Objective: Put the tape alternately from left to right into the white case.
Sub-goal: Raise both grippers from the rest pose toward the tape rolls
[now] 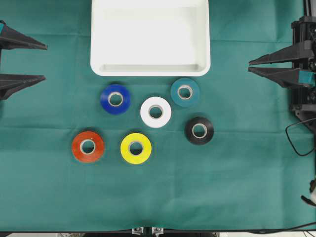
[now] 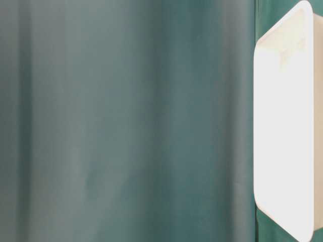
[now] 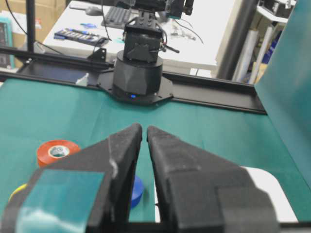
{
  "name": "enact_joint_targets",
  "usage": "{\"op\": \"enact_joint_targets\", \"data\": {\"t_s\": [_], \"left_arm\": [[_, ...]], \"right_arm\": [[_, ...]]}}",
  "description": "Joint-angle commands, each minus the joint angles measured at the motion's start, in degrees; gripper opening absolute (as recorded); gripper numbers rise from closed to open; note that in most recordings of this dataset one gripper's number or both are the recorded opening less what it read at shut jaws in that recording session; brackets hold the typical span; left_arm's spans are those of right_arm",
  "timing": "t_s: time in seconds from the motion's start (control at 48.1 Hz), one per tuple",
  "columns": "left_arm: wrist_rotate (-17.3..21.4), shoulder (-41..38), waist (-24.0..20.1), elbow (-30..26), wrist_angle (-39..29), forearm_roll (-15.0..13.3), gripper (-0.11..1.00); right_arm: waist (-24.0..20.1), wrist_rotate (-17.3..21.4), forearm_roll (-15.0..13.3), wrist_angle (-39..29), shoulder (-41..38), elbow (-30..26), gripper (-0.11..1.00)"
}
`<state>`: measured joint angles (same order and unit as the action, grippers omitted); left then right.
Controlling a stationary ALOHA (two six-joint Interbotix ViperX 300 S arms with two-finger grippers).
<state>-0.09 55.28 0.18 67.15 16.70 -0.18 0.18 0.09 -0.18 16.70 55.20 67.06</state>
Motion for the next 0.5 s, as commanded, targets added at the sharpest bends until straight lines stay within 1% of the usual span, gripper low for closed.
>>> {"op": "enact_joint_targets", "data": {"t_s": [0.0, 0.021, 0.042, 0.104, 0.166, 0.229, 0.291, 0.478], "left_arm": [[0.09, 0.00, 0.44, 0.35, 0.70, -1.14, 0.24], [0.00, 0.00, 0.44, 0.44, 0.70, -1.14, 0.24], [-0.09, -0.09, 0.53, 0.62, 0.70, -1.14, 0.22], [-0.26, 0.00, 0.79, 0.97, 0.70, -1.32, 0.09], [-0.26, 0.00, 1.23, 1.23, 0.70, -1.32, 0.00], [-0.26, 0.00, 1.58, 1.32, 0.70, -1.32, -0.07], [-0.26, 0.00, 1.76, 1.58, 0.70, -1.32, -0.10], [-0.26, -0.09, 1.76, 2.02, 0.62, -1.41, -0.11]], "right_arm": [[0.00, 0.62, 0.09, 0.53, -0.26, 0.26, 0.24], [0.00, 0.62, 0.09, 0.53, -0.26, 0.35, 0.24], [0.00, 0.70, 0.09, 0.53, -0.26, 0.53, 0.22], [0.00, 0.88, 0.09, 0.44, -0.26, 0.97, 0.09], [0.00, 1.05, 0.00, 0.35, -0.26, 1.14, 0.01], [0.00, 1.23, 0.00, 0.35, -0.26, 1.49, 0.00], [0.00, 1.32, 0.09, 0.35, -0.35, 1.67, 0.00], [0.00, 1.32, 0.09, 0.35, -0.79, 1.93, 0.00]]}}
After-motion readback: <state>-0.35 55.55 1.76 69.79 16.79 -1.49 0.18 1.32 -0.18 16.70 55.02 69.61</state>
